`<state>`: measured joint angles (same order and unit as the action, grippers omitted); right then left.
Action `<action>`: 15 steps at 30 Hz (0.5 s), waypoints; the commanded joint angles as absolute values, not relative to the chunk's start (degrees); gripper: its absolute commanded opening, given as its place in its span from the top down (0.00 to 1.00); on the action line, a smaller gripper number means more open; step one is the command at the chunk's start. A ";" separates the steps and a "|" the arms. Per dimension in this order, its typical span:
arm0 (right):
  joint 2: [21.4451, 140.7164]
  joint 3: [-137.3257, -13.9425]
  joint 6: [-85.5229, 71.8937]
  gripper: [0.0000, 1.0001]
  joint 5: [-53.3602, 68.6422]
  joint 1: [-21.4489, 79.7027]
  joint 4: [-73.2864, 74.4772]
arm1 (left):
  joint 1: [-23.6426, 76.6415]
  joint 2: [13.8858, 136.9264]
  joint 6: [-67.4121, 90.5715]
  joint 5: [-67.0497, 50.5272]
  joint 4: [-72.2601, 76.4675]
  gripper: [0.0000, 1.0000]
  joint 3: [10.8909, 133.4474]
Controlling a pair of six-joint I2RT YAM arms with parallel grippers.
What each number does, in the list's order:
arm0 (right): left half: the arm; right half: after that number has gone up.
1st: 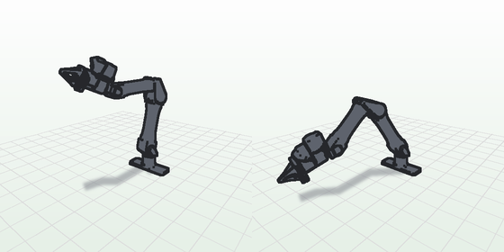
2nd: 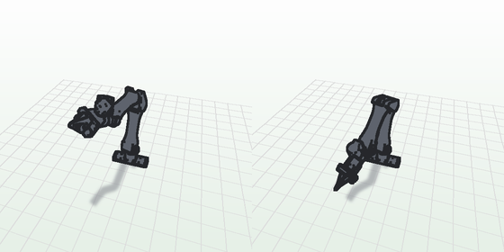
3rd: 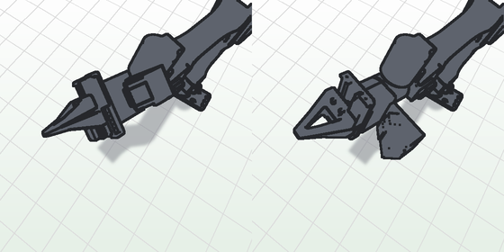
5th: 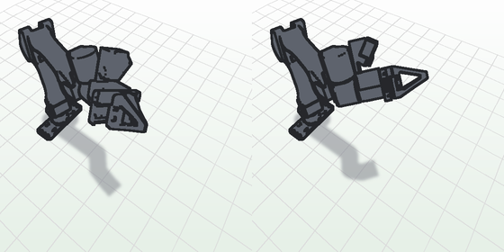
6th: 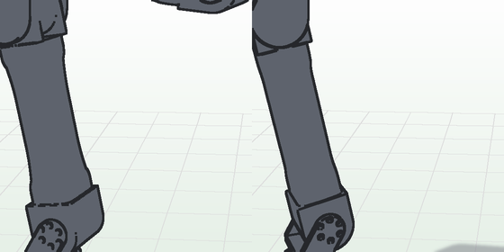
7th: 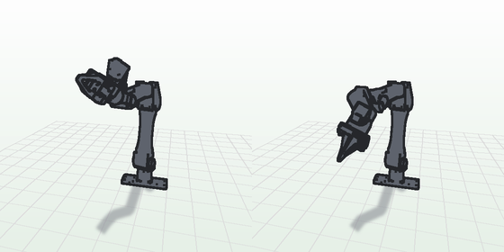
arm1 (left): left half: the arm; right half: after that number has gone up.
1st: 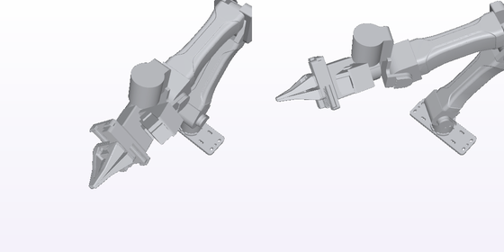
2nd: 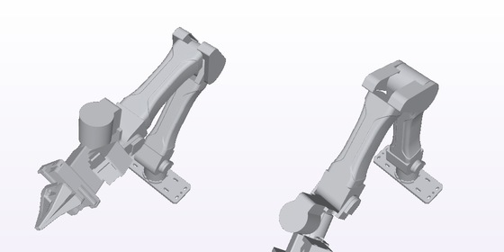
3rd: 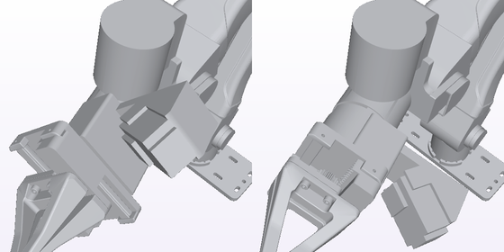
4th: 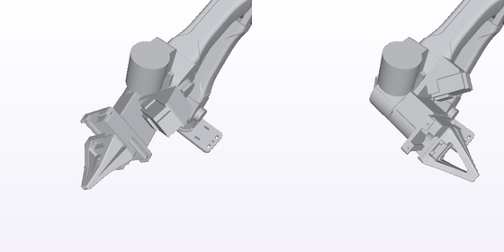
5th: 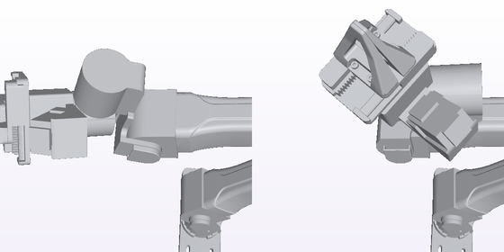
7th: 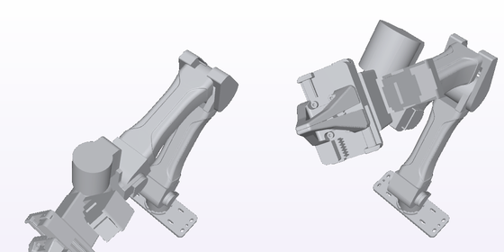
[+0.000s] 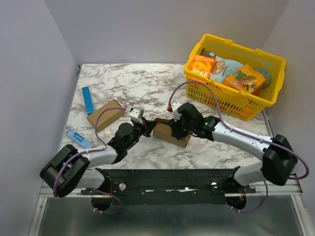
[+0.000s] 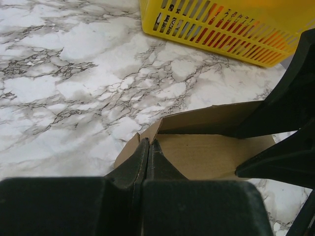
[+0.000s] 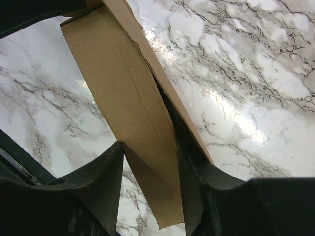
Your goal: Fold the paper box
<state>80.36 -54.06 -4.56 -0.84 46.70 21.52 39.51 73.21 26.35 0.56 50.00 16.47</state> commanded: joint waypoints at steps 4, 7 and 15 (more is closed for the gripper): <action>83.06 -53.00 -5.27 0.48 -7.65 44.74 25.75 | 40.52 73.57 30.49 -3.16 37.00 1.00 16.79; 83.06 -53.00 -5.36 0.48 -7.47 44.65 25.66 | 40.61 73.91 30.15 -1.85 37.09 1.00 15.91; 82.53 -52.82 -5.10 0.49 -7.65 44.74 25.75 | 40.69 77.16 27.16 2.46 36.74 1.00 13.45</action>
<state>80.36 -54.06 -4.69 -0.89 46.52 21.52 39.66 73.49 28.53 1.41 48.27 16.91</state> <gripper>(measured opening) 0.521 0.010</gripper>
